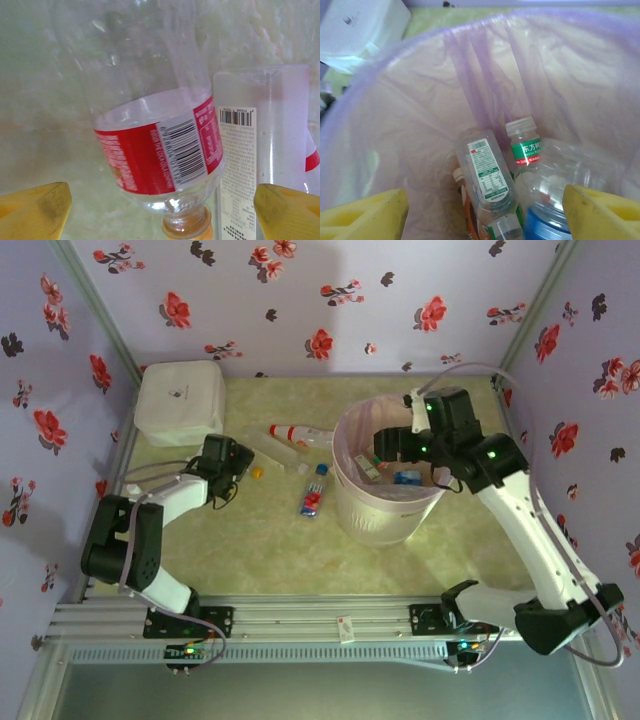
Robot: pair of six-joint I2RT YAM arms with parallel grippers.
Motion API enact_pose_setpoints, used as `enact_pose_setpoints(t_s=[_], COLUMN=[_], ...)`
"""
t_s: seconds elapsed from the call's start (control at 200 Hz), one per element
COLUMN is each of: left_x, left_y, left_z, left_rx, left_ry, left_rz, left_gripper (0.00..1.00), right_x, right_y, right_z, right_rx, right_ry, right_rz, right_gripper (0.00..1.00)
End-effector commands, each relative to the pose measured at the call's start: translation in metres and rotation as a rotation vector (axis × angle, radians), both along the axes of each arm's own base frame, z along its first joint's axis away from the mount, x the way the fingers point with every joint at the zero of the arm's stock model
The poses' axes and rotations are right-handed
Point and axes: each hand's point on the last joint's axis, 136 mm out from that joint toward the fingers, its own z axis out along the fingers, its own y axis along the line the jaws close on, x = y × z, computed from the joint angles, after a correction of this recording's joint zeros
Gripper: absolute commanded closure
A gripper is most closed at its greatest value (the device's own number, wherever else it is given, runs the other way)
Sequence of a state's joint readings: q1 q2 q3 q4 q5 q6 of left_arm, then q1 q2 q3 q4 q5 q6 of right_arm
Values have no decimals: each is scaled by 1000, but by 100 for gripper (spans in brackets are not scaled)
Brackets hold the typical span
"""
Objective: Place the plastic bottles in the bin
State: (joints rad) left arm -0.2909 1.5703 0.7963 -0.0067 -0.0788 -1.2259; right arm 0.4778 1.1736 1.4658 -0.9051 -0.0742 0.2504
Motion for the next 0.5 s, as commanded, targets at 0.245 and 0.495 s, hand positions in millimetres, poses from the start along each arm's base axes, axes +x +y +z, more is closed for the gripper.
enact_pose_setpoints(t_s=[0.245,0.495], left_x=[25,24], left_y=[-8,-7], left_z=[-4,-22], left_rx=[6,-21], left_ry=[-32,-19], left_rz=[8,42], left_gripper=[10,24], right_x=[-28,-31], right_y=[-15,-45], right_z=[17,49], right_rx=[11,13], right_ry=[-30,-171], right_rz=[-2,-131], right_gripper=[21,22])
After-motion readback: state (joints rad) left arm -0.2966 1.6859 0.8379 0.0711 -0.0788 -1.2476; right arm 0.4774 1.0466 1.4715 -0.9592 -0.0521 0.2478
